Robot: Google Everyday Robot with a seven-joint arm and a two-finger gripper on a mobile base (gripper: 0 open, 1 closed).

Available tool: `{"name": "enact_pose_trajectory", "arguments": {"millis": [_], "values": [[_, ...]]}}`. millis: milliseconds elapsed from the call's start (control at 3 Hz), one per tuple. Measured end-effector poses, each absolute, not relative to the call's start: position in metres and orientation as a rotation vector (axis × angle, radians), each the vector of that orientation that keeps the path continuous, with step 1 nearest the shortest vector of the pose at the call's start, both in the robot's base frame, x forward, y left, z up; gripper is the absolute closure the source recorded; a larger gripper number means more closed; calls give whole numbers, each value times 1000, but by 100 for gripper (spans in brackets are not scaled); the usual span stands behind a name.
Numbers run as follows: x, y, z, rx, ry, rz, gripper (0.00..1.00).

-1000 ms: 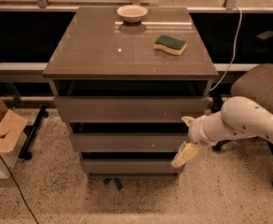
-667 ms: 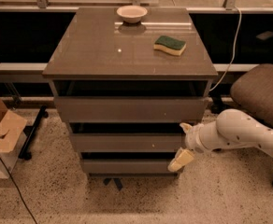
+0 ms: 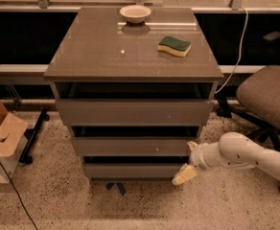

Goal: Open bottom drawer

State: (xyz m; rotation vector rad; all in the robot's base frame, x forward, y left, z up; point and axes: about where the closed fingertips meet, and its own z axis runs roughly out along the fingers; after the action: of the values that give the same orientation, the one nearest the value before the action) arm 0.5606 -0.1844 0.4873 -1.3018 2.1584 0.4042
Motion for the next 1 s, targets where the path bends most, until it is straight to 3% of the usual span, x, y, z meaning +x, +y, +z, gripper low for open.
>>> {"name": "enact_pose_trajectory", "arguments": {"millis": [1000], "values": [[559,-171,400,-1270,2212,586,0]]}}
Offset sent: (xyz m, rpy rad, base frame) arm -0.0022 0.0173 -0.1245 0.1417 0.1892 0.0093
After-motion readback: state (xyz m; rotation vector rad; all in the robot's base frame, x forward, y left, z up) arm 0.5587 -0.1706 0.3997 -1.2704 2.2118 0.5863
